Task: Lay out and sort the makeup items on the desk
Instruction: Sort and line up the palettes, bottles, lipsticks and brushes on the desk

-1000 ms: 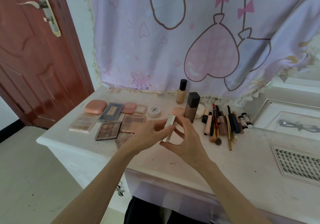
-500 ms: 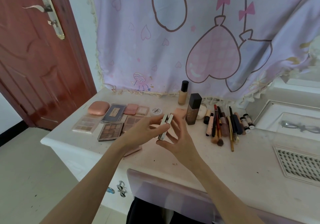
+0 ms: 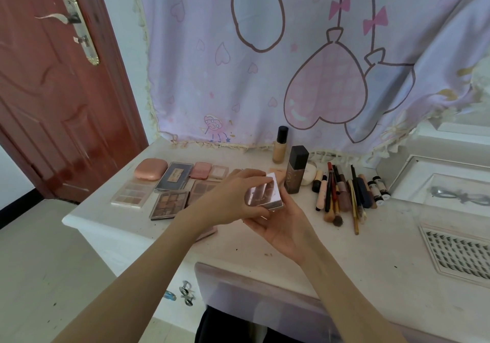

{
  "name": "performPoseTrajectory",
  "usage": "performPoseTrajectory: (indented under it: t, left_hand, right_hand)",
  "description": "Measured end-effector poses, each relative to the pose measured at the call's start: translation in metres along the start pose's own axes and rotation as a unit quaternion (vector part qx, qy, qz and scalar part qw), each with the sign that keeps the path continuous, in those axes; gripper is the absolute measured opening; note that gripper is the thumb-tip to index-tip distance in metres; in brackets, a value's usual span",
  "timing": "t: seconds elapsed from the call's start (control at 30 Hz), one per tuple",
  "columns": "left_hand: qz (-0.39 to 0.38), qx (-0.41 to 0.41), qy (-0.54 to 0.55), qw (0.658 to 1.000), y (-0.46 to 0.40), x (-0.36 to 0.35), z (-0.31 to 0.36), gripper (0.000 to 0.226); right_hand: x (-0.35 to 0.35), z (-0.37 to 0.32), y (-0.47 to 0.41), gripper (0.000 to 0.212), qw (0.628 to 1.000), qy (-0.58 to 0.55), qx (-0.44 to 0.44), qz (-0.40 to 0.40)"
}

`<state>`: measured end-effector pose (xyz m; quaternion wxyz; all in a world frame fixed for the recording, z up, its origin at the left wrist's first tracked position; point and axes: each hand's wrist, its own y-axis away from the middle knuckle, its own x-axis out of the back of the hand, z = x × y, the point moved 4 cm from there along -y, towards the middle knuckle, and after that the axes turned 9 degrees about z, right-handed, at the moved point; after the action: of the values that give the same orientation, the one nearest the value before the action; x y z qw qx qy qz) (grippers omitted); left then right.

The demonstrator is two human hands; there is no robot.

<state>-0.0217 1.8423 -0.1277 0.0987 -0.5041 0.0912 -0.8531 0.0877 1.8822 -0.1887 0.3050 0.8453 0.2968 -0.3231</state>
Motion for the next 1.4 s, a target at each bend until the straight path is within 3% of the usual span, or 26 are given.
performPoseTrajectory:
  t: [0.2, 0.53, 0.77, 0.87, 1.0, 1.3, 1.4]
  left_hand:
    - [-0.005, 0.038, 0.052, 0.998, -0.001, 0.013, -0.003, 0.040]
    - [0.151, 0.087, 0.177, 0.969, -0.022, 0.030, -0.016, 0.024]
    - [0.280, 0.062, 0.069, 0.956, -0.010, 0.023, -0.015, 0.035]
    - [0.230, 0.052, 0.033, 0.971, 0.006, 0.008, -0.008, 0.035]
    - [0.112, 0.065, -0.016, 0.991, 0.018, -0.018, -0.006, 0.058]
    - [0.133, 0.054, 0.012, 0.989, 0.019, -0.020, -0.008, 0.057]
    - [0.139, 0.060, 0.027, 0.988, 0.021, -0.018, -0.013, 0.054]
  right_hand:
    - [0.000, 0.000, -0.002, 0.045, 0.999, -0.045, -0.003, -0.022]
    - [0.009, 0.018, -0.007, 0.049, 0.998, -0.043, -0.030, -0.028]
    - [0.007, 0.012, -0.009, 0.058, 0.995, -0.083, 0.022, -0.052]
    - [0.011, 0.008, -0.014, 0.043, 0.993, -0.106, 0.040, -0.036]
    - [0.009, 0.008, -0.015, 0.040, 0.994, -0.097, 0.047, -0.012]
    - [0.005, 0.007, -0.018, 0.040, 0.994, -0.084, 0.057, -0.031]
    - [0.000, 0.007, -0.023, 0.057, 0.995, -0.063, 0.059, -0.043]
